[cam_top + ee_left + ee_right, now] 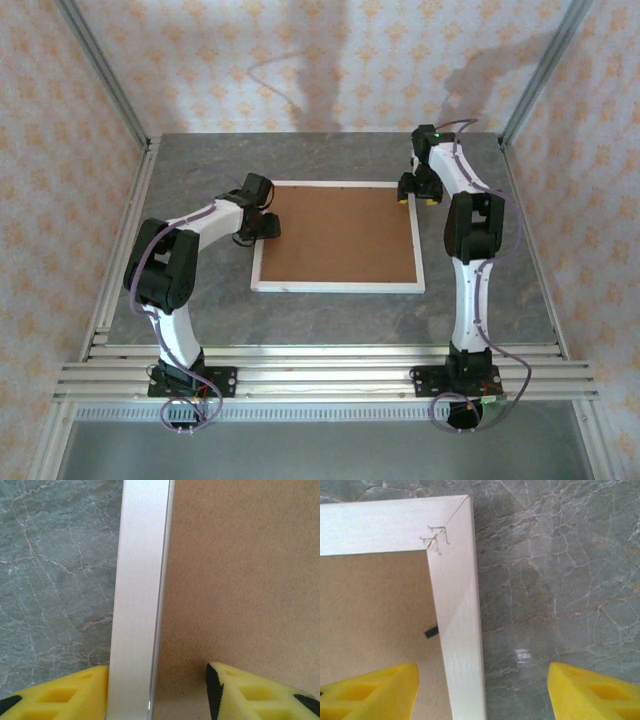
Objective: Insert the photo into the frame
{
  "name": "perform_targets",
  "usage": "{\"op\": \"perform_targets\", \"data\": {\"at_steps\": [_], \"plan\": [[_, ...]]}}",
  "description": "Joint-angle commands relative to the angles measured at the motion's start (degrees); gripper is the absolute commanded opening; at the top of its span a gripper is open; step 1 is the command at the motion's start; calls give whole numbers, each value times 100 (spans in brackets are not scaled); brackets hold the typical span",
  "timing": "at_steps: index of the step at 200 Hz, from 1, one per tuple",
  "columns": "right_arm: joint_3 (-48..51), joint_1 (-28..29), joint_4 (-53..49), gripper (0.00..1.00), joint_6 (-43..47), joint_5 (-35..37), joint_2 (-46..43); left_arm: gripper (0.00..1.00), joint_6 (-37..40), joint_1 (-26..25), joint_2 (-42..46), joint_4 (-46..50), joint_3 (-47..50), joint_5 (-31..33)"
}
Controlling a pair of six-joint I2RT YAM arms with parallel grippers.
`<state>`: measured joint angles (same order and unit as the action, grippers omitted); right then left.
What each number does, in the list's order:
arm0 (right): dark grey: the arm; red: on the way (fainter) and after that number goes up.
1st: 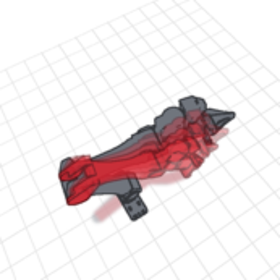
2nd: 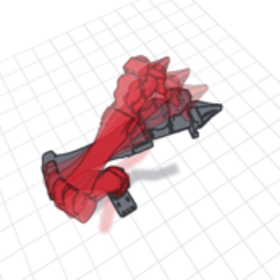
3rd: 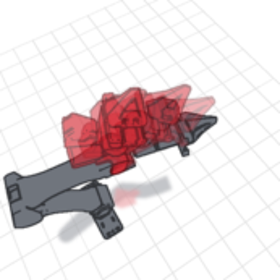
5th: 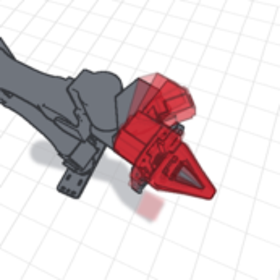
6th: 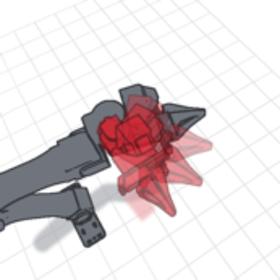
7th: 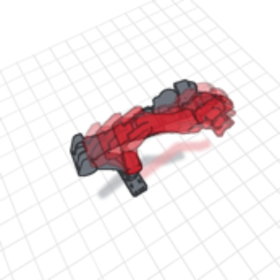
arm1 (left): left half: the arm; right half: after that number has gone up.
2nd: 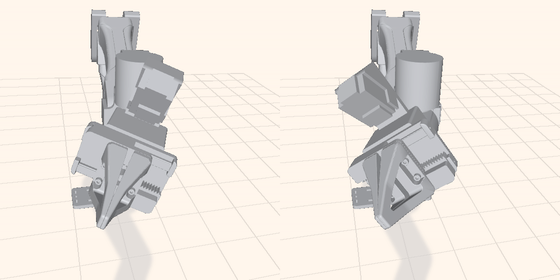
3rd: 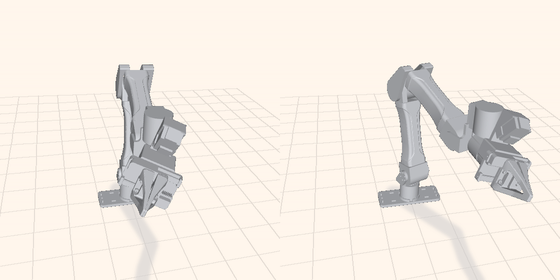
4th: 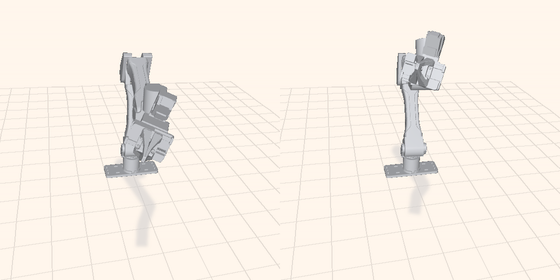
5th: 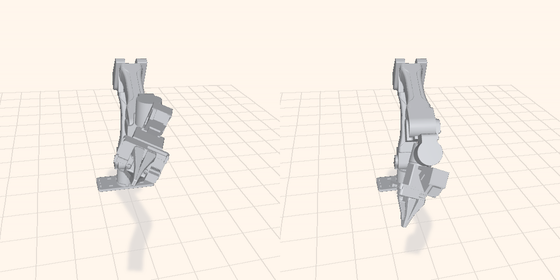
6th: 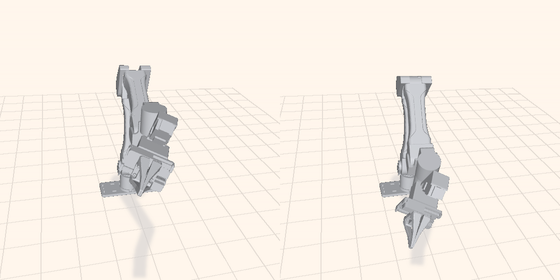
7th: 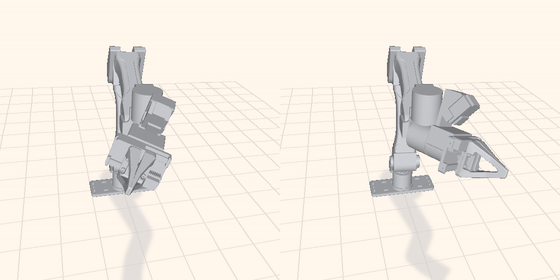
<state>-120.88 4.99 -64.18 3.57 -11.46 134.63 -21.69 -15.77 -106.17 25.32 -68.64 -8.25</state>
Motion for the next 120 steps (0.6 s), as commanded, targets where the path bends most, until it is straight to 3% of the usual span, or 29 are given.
{"op": "perform_targets", "data": {"at_steps": [1,78,120], "plan": [[-55,-159,210,69,-145,-185,-452,50,230,-58,39,228,-158,350],[-393,-253,222,69,-171,156,128,45,271,-58,-4,297,-154,420],[772,-253,618,69,-432,218,-551,45,262,-60,9,287,-167,417]]}}
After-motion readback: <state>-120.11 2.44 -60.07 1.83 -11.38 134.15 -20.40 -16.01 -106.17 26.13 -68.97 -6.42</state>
